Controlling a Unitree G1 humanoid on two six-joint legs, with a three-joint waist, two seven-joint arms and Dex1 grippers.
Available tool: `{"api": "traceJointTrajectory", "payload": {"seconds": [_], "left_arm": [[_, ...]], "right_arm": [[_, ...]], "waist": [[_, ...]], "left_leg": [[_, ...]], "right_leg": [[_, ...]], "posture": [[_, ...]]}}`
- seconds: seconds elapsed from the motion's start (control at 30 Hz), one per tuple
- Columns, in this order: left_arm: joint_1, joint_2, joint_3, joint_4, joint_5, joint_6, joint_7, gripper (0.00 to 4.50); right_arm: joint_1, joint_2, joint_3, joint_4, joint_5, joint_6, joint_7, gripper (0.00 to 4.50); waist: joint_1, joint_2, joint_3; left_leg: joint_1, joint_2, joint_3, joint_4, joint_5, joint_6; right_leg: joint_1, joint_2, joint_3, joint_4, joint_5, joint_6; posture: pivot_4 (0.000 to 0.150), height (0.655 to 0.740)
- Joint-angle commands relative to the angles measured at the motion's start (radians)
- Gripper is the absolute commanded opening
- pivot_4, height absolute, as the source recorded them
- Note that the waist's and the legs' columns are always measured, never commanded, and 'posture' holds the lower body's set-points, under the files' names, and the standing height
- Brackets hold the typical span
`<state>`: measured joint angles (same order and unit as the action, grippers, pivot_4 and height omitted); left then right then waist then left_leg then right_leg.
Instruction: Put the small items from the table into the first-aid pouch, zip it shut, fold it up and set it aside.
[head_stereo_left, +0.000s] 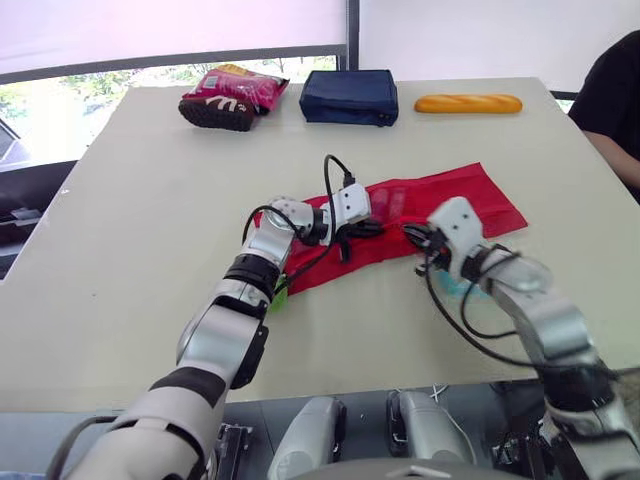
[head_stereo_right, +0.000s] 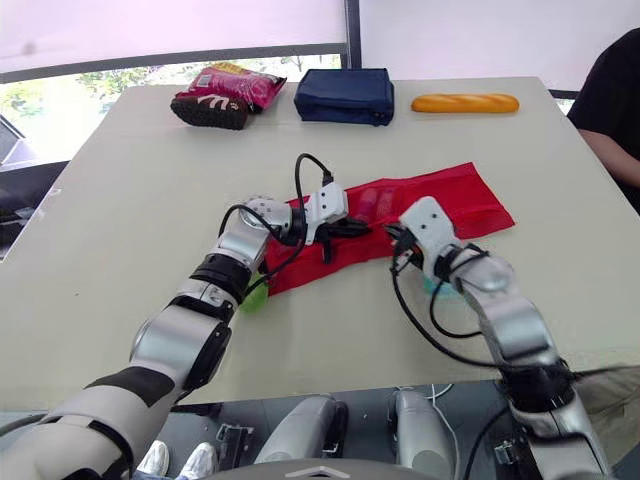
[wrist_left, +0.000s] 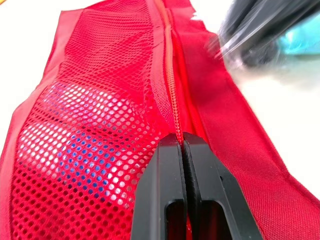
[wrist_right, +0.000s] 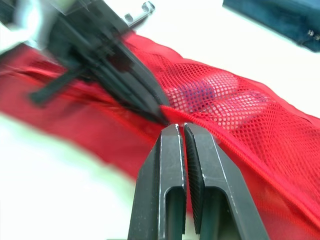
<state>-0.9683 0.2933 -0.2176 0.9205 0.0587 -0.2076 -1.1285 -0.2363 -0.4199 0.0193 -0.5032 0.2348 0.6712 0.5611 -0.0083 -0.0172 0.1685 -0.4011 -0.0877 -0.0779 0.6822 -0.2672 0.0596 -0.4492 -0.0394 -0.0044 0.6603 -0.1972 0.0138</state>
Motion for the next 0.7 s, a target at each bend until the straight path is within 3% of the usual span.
{"api": "traceJointTrajectory", "payload": {"seconds": [0.03,0.2,0.23,0.27,0.3,0.37,0.53,0.57,0.7], "left_arm": [[-0.012,0.021,0.011,0.009,0.010,-0.040,0.025,0.00],[-0.008,0.040,0.025,0.038,0.013,-0.068,0.059,0.00],[-0.009,0.045,0.028,0.048,0.014,-0.073,0.068,0.00],[-0.010,0.052,0.032,0.060,0.017,-0.081,0.076,0.00],[-0.011,0.058,0.036,0.071,0.018,-0.088,0.084,0.00],[-0.012,0.071,0.039,0.092,0.022,-0.106,0.095,0.00],[-0.020,0.086,0.050,0.138,0.012,-0.180,0.109,0.00],[-0.023,0.086,0.053,0.147,0.012,-0.187,0.112,0.00],[-0.034,0.086,0.056,0.175,0.015,-0.203,0.113,0.00]], "right_arm": [[0.111,-0.007,-0.196,-0.156,0.138,-0.068,0.041,0.17],[0.376,-0.060,-0.482,-0.246,0.297,-0.147,0.154,0.17],[0.427,-0.070,-0.542,-0.251,0.333,-0.170,0.191,0.54],[0.485,-0.084,-0.619,-0.257,0.375,-0.182,0.227,0.54],[0.533,-0.096,-0.687,-0.258,0.406,-0.196,0.262,1.15],[0.637,-0.119,-0.824,-0.246,0.463,-0.232,0.342,1.58],[0.890,-0.121,-1.088,-0.230,0.598,-0.300,0.491,4.15],[0.922,-0.121,-1.119,-0.231,0.620,-0.308,0.501,4.42],[1.003,-0.116,-1.209,-0.227,0.686,-0.351,0.528,4.42]], "waist": [[0.002,0.000,0.000],[0.009,0.000,0.000],[0.008,0.000,0.000],[0.010,0.000,0.000],[0.013,0.000,0.000],[0.017,0.001,0.000],[0.022,0.000,0.000],[0.023,0.000,0.000],[0.023,0.000,0.000]], "left_leg": [[0.000,0.000,0.000,0.000,0.000,0.000],[0.001,0.000,0.000,0.000,0.000,0.000],[0.002,0.001,0.001,0.000,0.000,0.000],[0.002,0.001,0.001,0.000,0.000,0.000],[0.003,0.001,0.001,0.000,0.000,0.001],[0.003,0.001,0.001,0.000,-0.002,0.004],[0.004,0.002,0.001,0.000,-0.003,0.005],[0.004,0.002,0.001,0.000,-0.003,0.005],[0.004,0.003,0.001,0.000,-0.003,0.006]], "right_leg": [[0.000,0.000,0.000,0.000,0.000,0.000],[0.001,0.000,0.000,-0.001,0.000,0.000],[0.002,0.001,0.001,0.000,0.000,0.000],[0.002,0.000,0.001,0.000,0.000,0.000],[0.002,0.000,0.000,0.000,0.000,0.001],[0.003,0.001,0.000,0.000,0.000,0.001],[0.004,0.001,0.000,-0.001,0.000,0.001],[0.005,0.001,0.000,-0.001,0.000,0.001],[0.005,0.001,0.000,-0.002,-0.001,0.001]], "posture": [[0.150,0.7395],[0.150,0.7395],[0.150,0.7395],[0.150,0.7395],[0.150,0.7395],[0.150,0.7395],[0.150,0.7395],[0.150,0.7395],[0.150,0.7395]]}}
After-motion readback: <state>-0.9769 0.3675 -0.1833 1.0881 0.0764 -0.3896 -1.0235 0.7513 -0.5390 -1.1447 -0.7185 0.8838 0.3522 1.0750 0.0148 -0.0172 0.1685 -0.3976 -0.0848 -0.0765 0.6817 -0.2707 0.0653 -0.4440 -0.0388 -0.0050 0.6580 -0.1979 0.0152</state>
